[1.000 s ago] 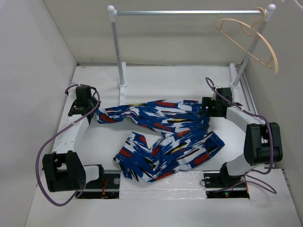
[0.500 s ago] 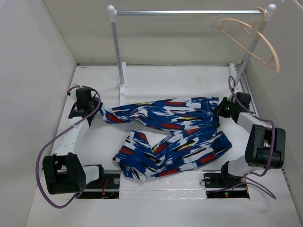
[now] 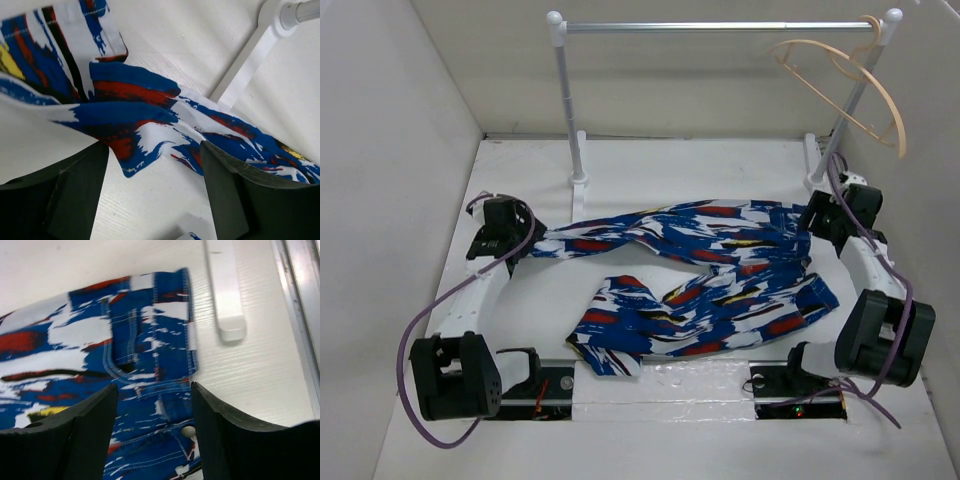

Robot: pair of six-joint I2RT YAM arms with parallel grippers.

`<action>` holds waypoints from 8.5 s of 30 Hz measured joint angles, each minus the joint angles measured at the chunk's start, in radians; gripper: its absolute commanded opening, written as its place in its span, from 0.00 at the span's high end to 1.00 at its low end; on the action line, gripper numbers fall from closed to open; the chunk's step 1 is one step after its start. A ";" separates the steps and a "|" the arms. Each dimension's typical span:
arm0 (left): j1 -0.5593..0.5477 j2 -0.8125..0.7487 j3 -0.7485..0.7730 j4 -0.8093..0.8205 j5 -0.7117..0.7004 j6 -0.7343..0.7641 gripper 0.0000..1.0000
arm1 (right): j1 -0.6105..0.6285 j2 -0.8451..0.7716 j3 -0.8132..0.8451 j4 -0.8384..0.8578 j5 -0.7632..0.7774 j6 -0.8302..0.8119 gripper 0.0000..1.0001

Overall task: Place the trousers on the hanger
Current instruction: Flatten out the trousers at the center of the board.

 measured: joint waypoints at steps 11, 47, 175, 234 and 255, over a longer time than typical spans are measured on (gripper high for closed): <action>0.000 -0.144 -0.002 -0.108 -0.007 -0.002 0.21 | 0.487 -0.193 -0.059 -0.037 -0.042 -0.111 1.00; -0.113 -0.392 -0.291 -0.163 0.226 -0.275 0.99 | 1.117 0.412 0.440 -0.258 -0.048 -0.430 0.41; 0.104 0.853 0.894 -0.215 -0.105 0.078 0.17 | -0.105 -0.177 -0.040 -0.080 -0.220 -0.101 0.39; -0.092 0.160 0.808 -0.289 0.099 0.244 0.67 | 1.297 -0.267 0.360 -0.135 0.174 -0.312 1.00; -0.565 0.220 0.690 -0.262 -0.055 0.367 0.76 | 1.201 -0.407 0.079 -0.458 0.075 -0.202 1.00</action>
